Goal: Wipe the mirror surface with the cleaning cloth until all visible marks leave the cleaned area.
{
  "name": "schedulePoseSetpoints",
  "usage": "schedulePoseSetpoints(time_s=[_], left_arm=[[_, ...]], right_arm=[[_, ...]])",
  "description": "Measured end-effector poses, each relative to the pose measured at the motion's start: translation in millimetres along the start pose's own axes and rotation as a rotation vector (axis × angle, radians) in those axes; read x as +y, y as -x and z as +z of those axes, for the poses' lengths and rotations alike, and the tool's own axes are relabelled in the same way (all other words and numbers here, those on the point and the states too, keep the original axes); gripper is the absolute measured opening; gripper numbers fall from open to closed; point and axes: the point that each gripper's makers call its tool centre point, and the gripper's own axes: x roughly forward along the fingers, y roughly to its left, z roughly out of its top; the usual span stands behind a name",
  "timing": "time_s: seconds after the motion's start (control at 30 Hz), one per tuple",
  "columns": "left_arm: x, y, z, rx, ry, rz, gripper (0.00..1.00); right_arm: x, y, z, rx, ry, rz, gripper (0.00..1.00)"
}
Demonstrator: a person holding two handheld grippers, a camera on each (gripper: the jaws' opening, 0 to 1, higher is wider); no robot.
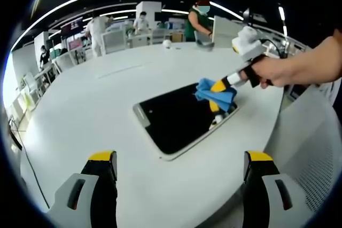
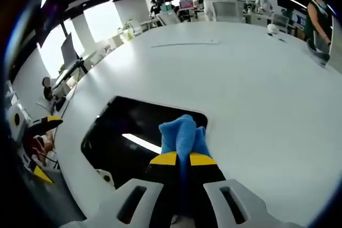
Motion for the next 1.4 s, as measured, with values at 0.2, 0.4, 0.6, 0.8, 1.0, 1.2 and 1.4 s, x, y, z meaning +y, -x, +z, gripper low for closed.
schedulePoseSetpoints(time_s=[0.2, 0.4, 0.6, 0.8, 1.0, 1.2, 1.4], left_arm=[[0.3, 0, -0.2, 0.000, 0.000, 0.001, 0.99], [0.3, 0, -0.1, 0.000, 0.001, 0.000, 0.99], [-0.1, 0, 0.1, 0.000, 0.000, -0.001, 0.99], [0.5, 1, 0.4, -0.001, 0.004, 0.002, 0.99], [0.0, 1, 0.6, 0.000, 0.005, 0.000, 0.99], [-0.6, 1, 0.6, 0.000, 0.004, -0.003, 0.99], [1.2, 1, 2.3, -0.012, 0.004, 0.005, 0.99]], right_arm=[[1, 2, -1.7, 0.003, 0.013, -0.001, 0.01], [3, 4, -5.2, -0.002, 0.034, -0.005, 0.01], [4, 5, -6.4, -0.007, 0.036, -0.009, 0.01], [4, 6, -7.9, -0.011, 0.036, -0.011, 0.01], [7, 10, -12.5, -0.005, 0.022, -0.008, 0.01], [8, 13, -17.3, -0.007, 0.018, -0.008, 0.01], [10, 16, -20.2, -0.004, 0.011, -0.006, 0.01]])
